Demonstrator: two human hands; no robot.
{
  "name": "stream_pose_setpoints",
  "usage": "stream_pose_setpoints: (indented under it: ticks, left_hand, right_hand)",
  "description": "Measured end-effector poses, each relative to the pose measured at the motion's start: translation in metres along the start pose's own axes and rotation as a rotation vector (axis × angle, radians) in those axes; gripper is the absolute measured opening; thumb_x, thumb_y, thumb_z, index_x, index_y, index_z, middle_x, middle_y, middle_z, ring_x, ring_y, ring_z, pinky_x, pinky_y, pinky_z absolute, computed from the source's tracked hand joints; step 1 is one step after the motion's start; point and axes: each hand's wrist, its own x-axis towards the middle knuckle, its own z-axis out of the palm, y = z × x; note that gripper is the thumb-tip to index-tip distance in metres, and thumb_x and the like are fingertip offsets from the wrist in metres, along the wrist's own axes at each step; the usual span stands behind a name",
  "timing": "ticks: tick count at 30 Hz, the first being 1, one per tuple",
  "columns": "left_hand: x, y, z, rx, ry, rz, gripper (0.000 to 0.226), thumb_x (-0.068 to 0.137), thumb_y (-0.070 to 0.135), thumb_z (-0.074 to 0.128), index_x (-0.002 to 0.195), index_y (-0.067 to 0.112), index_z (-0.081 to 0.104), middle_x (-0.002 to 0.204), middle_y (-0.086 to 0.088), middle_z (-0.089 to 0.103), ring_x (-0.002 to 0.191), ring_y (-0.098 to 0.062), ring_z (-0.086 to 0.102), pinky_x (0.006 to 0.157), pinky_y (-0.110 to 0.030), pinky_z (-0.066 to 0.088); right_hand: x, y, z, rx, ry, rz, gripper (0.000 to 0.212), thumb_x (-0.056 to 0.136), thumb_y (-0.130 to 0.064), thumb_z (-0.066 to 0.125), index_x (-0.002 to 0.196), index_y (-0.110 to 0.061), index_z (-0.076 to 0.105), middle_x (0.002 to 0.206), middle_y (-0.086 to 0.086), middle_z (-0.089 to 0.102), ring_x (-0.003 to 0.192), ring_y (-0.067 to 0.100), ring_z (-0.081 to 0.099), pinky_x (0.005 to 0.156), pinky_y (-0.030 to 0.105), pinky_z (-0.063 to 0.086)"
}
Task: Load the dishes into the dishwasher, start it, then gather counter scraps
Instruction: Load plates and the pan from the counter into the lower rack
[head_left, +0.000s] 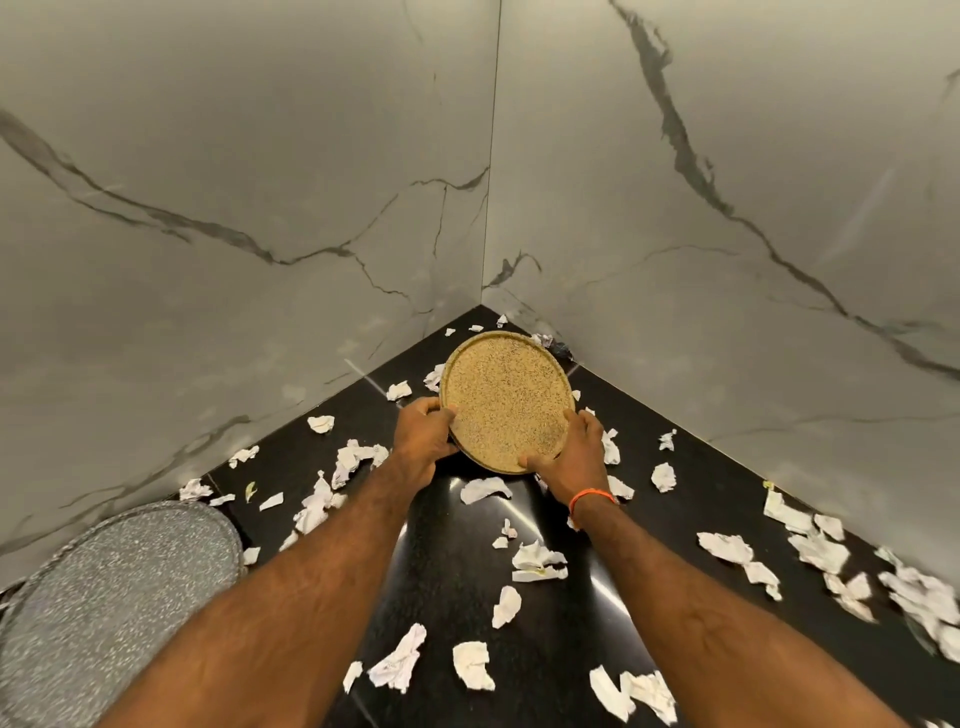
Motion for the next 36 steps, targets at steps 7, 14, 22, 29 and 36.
stream_pose_setpoints:
  ticks: [7,14,22,29,36]
  left_hand:
    - [-0.077,-0.018,-0.031,-0.191,-0.057,0.092,0.014,0.099,0.016,0.062,0.112,0.015,0.065,0.11,-0.009,0.073,0.102,-0.027,0.072,0.087,-0.048,0.061]
    - [-0.178,-0.063,-0.076,-0.272,-0.119,0.057,0.019,0.099,0.021,0.063,0.114,0.012,0.069,0.105,-0.008,0.073,0.096,-0.026,0.07,0.066,-0.036,0.06]
    - [-0.254,-0.123,-0.076,-0.248,-0.226,0.018,0.013,0.099,0.025,0.062,0.096,0.016,0.071,0.089,-0.003,0.071,0.093,-0.026,0.065,0.085,-0.048,0.056]
    - [-0.335,-0.171,-0.028,-0.125,-0.463,-0.023,0.023,0.094,0.039,0.069,0.1,0.017,0.073,0.106,-0.01,0.074,0.105,-0.032,0.068,0.089,-0.055,0.057]
    - [-0.438,-0.199,0.036,0.093,-0.784,0.086,0.016,0.101,0.025,0.06,0.098,0.014,0.071,0.093,-0.004,0.074,0.094,-0.025,0.069,0.085,-0.052,0.059]
  right_hand:
    - [-0.058,-0.015,-0.037,0.197,0.141,0.077,0.068,0.093,-0.031,0.064,0.152,-0.016,0.034,0.151,0.007,0.042,0.139,0.027,0.042,0.116,0.045,0.036]
    - [-0.181,0.004,-0.065,0.227,0.245,0.052,0.012,0.093,-0.03,0.064,0.102,-0.024,0.069,0.087,-0.012,0.066,0.088,0.015,0.066,0.085,0.036,0.054]
    - [-0.323,0.048,-0.085,0.325,0.429,0.166,0.032,0.088,-0.051,0.065,0.076,-0.021,0.067,0.066,-0.001,0.068,0.065,0.023,0.069,0.063,0.042,0.061]
    - [-0.445,0.112,-0.142,0.372,0.527,0.196,0.013,0.092,-0.026,0.065,0.097,-0.024,0.077,0.084,-0.005,0.075,0.071,0.017,0.071,0.059,0.035,0.061]
    - [-0.572,0.186,-0.182,0.289,0.732,0.366,0.009,0.086,-0.028,0.073,0.09,-0.021,0.074,0.081,-0.007,0.071,0.076,0.009,0.066,0.071,0.029,0.054]
